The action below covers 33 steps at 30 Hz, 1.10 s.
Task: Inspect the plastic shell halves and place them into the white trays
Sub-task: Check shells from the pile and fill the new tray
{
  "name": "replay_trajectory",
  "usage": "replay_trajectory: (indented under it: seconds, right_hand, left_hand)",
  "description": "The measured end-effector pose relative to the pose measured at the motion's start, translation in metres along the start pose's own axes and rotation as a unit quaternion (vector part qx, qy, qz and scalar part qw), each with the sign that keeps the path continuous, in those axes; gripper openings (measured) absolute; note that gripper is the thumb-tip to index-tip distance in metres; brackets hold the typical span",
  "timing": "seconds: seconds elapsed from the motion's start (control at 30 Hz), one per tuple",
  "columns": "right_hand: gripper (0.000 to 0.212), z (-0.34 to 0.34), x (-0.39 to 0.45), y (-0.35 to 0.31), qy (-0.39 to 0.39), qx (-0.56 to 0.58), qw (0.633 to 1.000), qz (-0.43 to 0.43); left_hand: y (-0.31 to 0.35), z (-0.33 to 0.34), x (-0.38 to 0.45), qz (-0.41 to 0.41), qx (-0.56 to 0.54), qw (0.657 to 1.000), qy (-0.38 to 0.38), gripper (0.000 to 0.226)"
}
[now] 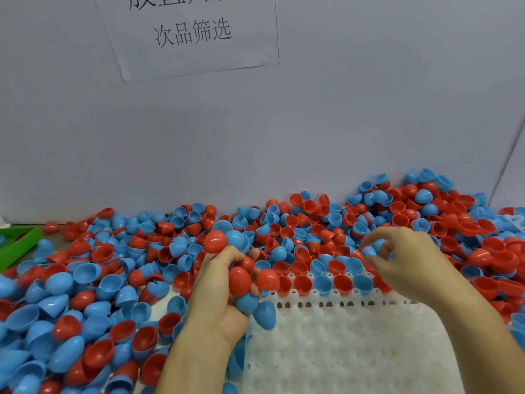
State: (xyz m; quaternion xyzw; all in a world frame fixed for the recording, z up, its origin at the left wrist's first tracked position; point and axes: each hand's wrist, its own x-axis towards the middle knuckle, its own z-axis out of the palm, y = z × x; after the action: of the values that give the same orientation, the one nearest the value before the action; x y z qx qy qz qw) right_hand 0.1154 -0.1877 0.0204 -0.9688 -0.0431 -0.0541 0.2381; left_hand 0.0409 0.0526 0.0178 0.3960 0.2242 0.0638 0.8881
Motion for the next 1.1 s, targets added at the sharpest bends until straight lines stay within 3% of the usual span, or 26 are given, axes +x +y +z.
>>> replay_trajectory:
  seconds: [0.07, 0.17, 0.23, 0.33, 0.4, 0.77, 0.97, 1.1]
  right_hand:
    - [0.023, -0.011, -0.007, -0.021, -0.038, 0.071, 0.994, -0.077]
    - [0.036, -0.014, -0.024, -0.065, -0.177, 0.157, 0.955, -0.180]
    - [0.046, -0.001, -0.033, -0.086, -0.214, 0.174, 0.933, -0.230]
    - [0.033, 0.022, -0.036, -0.102, -0.175, 0.167, 0.934, -0.264]
    - [0.026, 0.028, -0.035, -0.104, -0.137, 0.179, 0.937, -0.268]
    - [0.025, 0.032, -0.030, -0.098, -0.087, 0.166, 0.944, -0.273]
    - [0.023, 0.025, -0.029, -0.098, -0.033, 0.186, 0.940, -0.283]
    - [0.024, 0.010, -0.028, -0.089, -0.048, 0.126, 0.955, -0.264]
  left_hand:
    - [-0.001, 0.000, 0.001, 0.002, -0.013, 1.000, 0.011, 0.015]
    - [-0.001, 0.000, 0.002, 0.002, -0.024, 0.999, 0.031, 0.024]
    - [-0.002, 0.000, 0.002, 0.000, -0.018, 0.999, 0.030, 0.014]
    - [-0.003, 0.000, 0.002, -0.008, -0.012, 0.999, 0.037, 0.007]
    - [-0.003, 0.001, 0.001, -0.011, -0.027, 0.999, 0.042, 0.016]
    - [-0.003, 0.006, -0.008, -0.062, -0.073, 0.994, 0.048, 0.008]
    - [-0.006, 0.005, -0.004, -0.025, -0.038, 0.995, 0.086, 0.008]
    - [-0.004, 0.005, -0.003, 0.048, 0.035, 0.992, 0.110, 0.016]
